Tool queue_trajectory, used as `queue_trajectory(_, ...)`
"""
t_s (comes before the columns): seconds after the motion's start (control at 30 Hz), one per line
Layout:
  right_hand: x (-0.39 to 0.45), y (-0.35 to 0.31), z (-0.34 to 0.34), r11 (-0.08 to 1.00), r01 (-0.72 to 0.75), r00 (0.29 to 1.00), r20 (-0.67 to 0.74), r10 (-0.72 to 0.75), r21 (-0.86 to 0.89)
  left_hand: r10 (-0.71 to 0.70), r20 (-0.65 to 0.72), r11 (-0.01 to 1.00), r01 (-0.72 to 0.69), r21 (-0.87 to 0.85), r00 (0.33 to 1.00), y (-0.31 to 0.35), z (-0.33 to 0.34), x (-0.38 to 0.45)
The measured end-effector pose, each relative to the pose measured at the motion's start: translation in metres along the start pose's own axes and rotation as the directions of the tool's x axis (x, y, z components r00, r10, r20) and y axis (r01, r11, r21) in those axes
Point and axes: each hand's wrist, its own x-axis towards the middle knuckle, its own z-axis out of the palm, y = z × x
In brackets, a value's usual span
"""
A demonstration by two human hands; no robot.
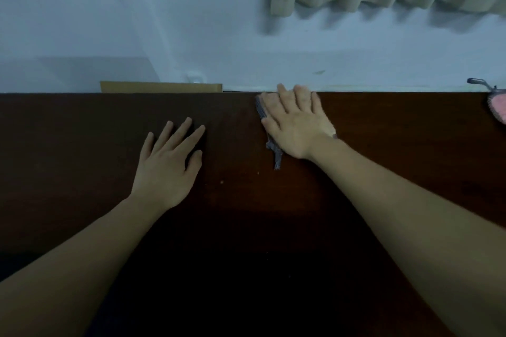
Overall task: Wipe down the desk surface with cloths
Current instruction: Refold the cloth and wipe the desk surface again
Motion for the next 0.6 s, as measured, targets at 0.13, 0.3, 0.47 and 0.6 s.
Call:
queue_trajectory(0.13, -0.07, -0.033, 0.02, 0.971, 0.236, 0.972, 0.015, -0.236, -0.028, -0.02, -0.033, 1.0, 0.02, 0.008, 0.999, 0.001, 0.002, 0.0)
queue_trajectory(0.3, -0.098, -0.028, 0.026, 0.929, 0.368, 0.929, 0.049, -0.366, -0.047, -0.022, -0.034, 1.0, 0.022, 0.006, 0.999, 0.002, 0.002, -0.001)
queue_trajectory(0.47, -0.005, -0.005, 0.003, 0.991, 0.117, 0.993, -0.007, -0.117, -0.058, -0.017, -0.021, 1.0, 0.017, 0.012, 1.0, 0.0, 0.001, 0.0)
queue_trajectory(0.6, 0.024, -0.01, -0.004, 1.0, -0.01, 1.0, -0.008, 0.01, -0.002, -0.016, -0.029, 1.0, 0.016, 0.018, 0.999, -0.001, 0.002, 0.0)
